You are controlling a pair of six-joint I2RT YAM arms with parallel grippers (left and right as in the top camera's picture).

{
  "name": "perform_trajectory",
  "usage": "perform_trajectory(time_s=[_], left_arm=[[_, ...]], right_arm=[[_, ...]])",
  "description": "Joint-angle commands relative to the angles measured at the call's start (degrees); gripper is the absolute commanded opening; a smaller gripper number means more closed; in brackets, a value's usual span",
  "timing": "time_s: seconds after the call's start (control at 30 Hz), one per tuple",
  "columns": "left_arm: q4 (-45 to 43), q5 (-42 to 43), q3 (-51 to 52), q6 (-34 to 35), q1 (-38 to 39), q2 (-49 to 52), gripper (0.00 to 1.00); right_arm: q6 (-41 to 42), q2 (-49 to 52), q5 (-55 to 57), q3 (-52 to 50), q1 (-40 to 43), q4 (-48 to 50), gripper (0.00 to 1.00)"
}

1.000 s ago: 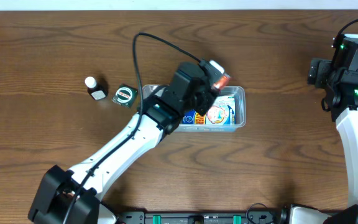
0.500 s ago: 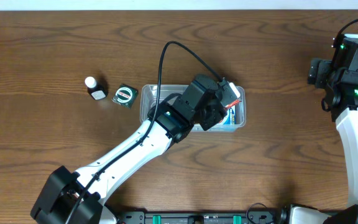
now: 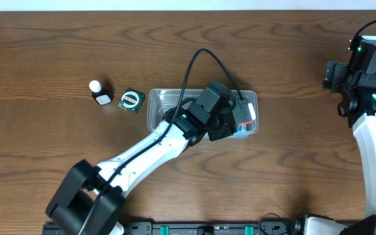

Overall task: Pack container
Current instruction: 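Lift the Panadol packet and carry it over the container, then lower the Panadol packet into the container, open left gripper, withdraw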

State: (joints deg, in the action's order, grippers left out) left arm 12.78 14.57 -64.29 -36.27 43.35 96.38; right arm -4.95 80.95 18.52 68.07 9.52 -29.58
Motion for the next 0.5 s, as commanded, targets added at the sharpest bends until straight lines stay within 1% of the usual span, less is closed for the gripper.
perform_trajectory(time_s=[0.0,0.3,0.4,0.47], left_arm=[[0.5,0.9,0.7,-6.1,0.1,2.4,0.32],[0.4,0.9,0.7,-7.0,0.1,3.1,0.33],[0.1,0.9,0.7,-7.0,0.1,3.1,0.43],[-0.2,0.9,0.7,-7.0,0.1,3.1,0.48]], right_arm=[[0.9,-0.4,0.5,0.1,0.2,-0.1,0.99],[0.9,-0.4,0.5,0.1,0.2,-0.1,0.99],[0.9,-0.4,0.5,0.1,0.2,-0.1,0.99],[0.9,-0.4,0.5,0.1,0.2,-0.1,0.99]])
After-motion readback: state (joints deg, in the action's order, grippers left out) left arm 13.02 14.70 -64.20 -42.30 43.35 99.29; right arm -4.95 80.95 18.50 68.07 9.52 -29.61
